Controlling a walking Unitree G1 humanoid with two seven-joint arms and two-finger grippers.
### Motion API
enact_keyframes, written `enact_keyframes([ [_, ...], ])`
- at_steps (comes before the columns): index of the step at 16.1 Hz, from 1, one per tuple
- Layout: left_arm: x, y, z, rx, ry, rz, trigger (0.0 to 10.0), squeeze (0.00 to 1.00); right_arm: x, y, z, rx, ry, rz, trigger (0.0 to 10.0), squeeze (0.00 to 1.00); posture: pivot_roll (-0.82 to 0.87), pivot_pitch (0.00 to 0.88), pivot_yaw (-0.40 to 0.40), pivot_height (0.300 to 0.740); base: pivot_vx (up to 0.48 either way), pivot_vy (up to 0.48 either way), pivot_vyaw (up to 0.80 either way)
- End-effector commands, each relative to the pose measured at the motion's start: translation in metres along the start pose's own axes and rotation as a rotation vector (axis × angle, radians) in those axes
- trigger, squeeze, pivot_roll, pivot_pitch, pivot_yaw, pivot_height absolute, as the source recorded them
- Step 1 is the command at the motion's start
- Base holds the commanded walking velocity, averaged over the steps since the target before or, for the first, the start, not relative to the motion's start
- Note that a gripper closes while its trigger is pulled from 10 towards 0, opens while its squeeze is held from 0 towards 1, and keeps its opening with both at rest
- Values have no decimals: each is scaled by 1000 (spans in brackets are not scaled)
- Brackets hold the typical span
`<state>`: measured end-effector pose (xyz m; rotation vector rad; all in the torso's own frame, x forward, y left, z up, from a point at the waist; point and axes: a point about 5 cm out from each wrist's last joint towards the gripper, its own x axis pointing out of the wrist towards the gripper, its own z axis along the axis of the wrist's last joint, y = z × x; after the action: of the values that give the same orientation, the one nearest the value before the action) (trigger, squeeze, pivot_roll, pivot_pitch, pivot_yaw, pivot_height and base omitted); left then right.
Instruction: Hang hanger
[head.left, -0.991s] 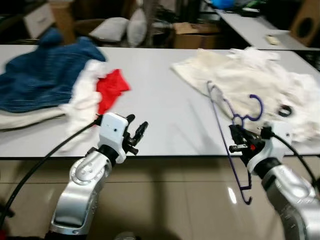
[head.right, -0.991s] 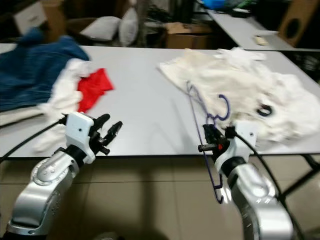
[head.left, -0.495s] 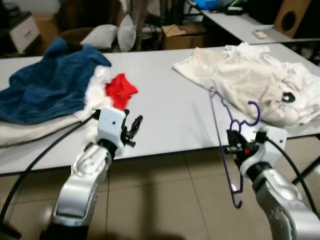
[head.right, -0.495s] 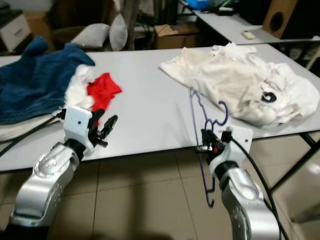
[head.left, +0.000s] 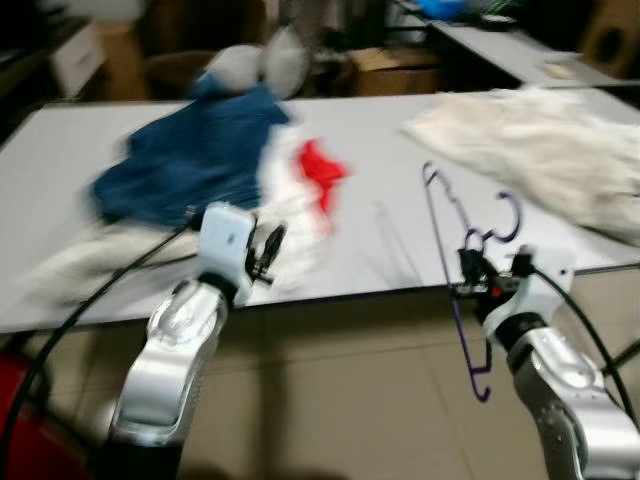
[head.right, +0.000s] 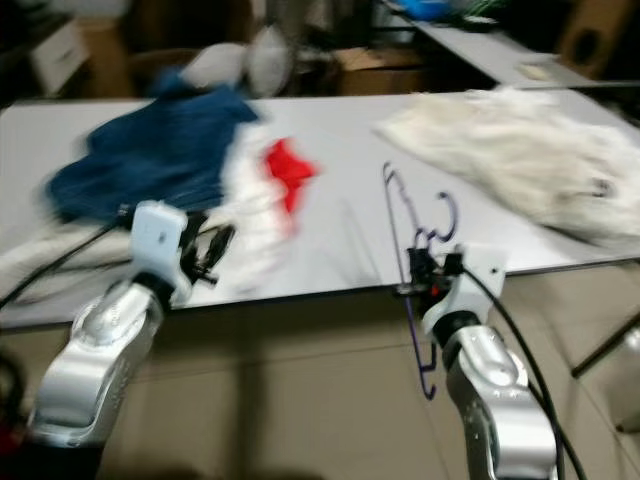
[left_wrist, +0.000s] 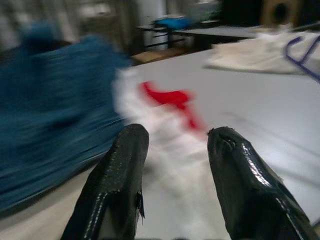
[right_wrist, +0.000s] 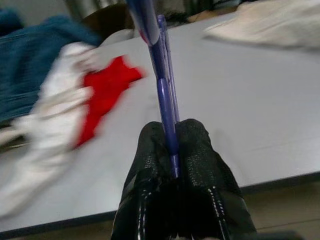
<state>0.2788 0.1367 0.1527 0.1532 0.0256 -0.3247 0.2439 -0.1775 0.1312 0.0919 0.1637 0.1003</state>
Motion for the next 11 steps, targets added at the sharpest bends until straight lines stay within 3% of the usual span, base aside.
enact_keyframes([
  [1, 2, -2, 0, 13, 9, -16, 10000, 0, 0, -2, 4, 13, -29, -23, 10000, 0, 21, 0, -3, 740, 0, 0, 0],
  [6, 1, 1, -7, 19, 25, 20, 10000, 0, -8, -2, 5, -17, -32, -25, 10000, 0, -20, 0, 25, 740, 0, -480, 0],
  [11, 5, -12, -14, -18, 30, 22, 10000, 0, -17, -9, 4, -6, -31, -44, 10000, 0, -35, 0, 51, 740, 0, 0, 0],
])
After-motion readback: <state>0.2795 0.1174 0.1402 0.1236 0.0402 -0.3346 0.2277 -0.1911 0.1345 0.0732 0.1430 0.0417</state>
